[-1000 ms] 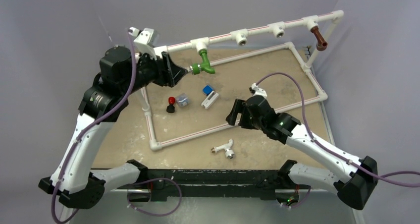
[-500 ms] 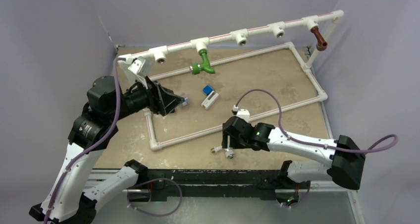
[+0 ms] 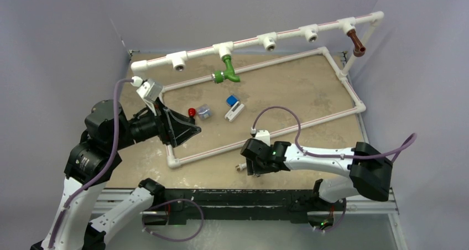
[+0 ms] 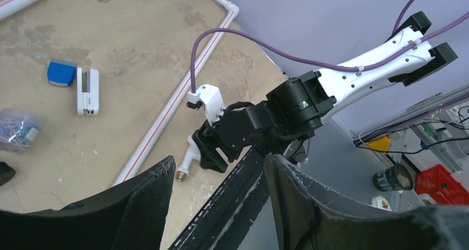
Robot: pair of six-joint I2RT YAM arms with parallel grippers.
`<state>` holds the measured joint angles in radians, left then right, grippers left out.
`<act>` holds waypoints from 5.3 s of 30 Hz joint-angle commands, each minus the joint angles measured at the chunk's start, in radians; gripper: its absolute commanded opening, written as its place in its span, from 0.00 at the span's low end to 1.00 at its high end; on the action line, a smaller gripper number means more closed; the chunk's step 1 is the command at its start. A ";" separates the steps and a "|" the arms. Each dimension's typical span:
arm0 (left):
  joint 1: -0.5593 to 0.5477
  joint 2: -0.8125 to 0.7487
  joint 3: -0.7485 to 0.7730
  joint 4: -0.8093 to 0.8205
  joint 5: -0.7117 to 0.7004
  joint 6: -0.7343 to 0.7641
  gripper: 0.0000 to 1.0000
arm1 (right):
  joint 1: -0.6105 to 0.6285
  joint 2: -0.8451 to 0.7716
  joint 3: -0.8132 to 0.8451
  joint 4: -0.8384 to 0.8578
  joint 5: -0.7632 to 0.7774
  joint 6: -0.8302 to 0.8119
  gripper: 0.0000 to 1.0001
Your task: Install the water faucets
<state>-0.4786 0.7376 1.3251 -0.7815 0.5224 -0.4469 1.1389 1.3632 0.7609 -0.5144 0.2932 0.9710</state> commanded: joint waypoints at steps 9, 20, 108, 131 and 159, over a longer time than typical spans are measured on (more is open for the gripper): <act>0.003 -0.048 -0.056 -0.054 0.011 -0.036 0.60 | 0.010 0.088 0.040 0.019 0.024 -0.065 0.55; 0.003 -0.073 -0.108 -0.112 -0.016 -0.053 0.60 | 0.030 0.075 0.032 0.021 0.003 -0.080 0.00; -0.002 -0.100 -0.895 0.458 0.469 -0.615 0.00 | 0.106 -0.103 0.256 0.231 -0.292 -0.291 0.76; 0.008 -0.105 -0.740 0.543 0.662 -0.696 0.00 | 0.107 -0.509 0.078 0.623 -0.520 -1.022 0.83; 0.020 -0.018 -0.602 0.756 0.810 -0.865 0.00 | 0.167 -0.569 0.027 0.700 -0.333 -1.906 0.75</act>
<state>-0.4641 0.7269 0.7090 -0.1490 1.2892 -1.2377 1.2781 0.7918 0.7830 0.1188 -0.1337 -0.8116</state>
